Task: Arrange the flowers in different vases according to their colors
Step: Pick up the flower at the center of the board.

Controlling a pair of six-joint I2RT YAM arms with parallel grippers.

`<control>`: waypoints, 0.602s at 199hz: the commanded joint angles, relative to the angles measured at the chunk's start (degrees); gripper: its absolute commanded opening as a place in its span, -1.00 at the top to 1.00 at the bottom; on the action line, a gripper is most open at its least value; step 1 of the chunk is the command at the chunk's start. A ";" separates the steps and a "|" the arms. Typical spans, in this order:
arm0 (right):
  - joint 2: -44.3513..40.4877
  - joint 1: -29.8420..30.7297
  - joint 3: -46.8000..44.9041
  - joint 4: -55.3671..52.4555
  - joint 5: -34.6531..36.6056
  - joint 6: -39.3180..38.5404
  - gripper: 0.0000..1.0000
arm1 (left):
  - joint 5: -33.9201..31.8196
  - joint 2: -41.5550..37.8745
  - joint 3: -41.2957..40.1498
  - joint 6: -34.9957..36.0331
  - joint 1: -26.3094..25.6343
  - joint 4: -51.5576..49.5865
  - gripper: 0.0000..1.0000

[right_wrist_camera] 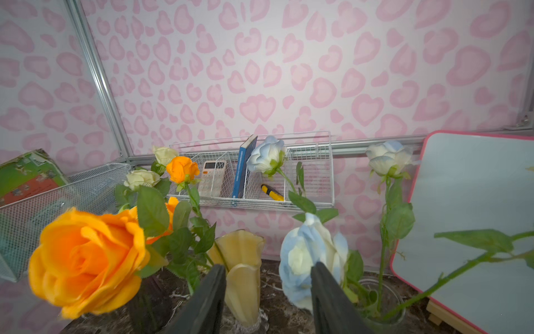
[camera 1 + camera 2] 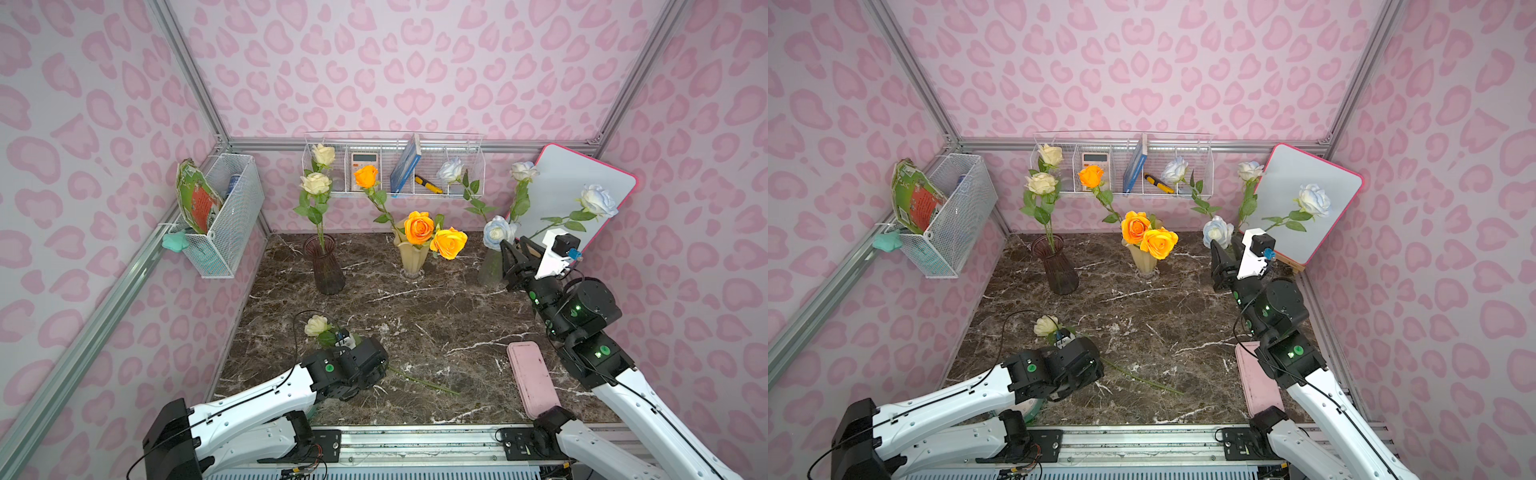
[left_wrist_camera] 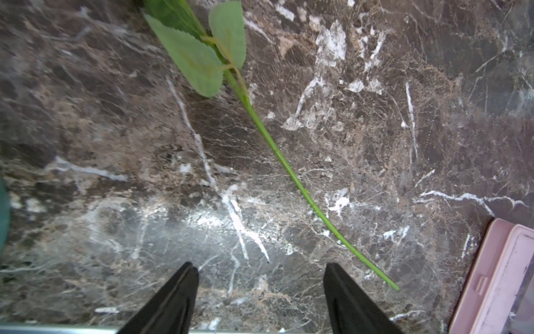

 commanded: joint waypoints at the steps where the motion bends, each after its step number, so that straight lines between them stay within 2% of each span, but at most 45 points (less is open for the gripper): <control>1: -2.38 4.76 -1.49 -10.04 1.67 3.96 0.06 | 0.55 2.40 0.64 -4.85 0.05 4.24 -0.48; 27: -5.70 10.55 -7.62 -12.79 -1.80 7.07 0.10 | -0.01 5.36 0.49 -10.08 0.26 7.13 -0.50; 46: -7.33 13.42 -10.82 -14.23 -1.09 8.89 0.15 | -0.22 6.43 -0.14 -13.89 0.27 7.99 -0.50; 89: -6.48 13.87 -12.92 -16.87 0.13 8.62 0.15 | -0.90 8.25 -1.91 -18.48 2.49 9.85 -0.47; 120: -3.12 13.85 -13.03 -15.92 -0.81 8.02 0.15 | -0.45 11.49 0.71 -17.52 5.52 9.09 -0.45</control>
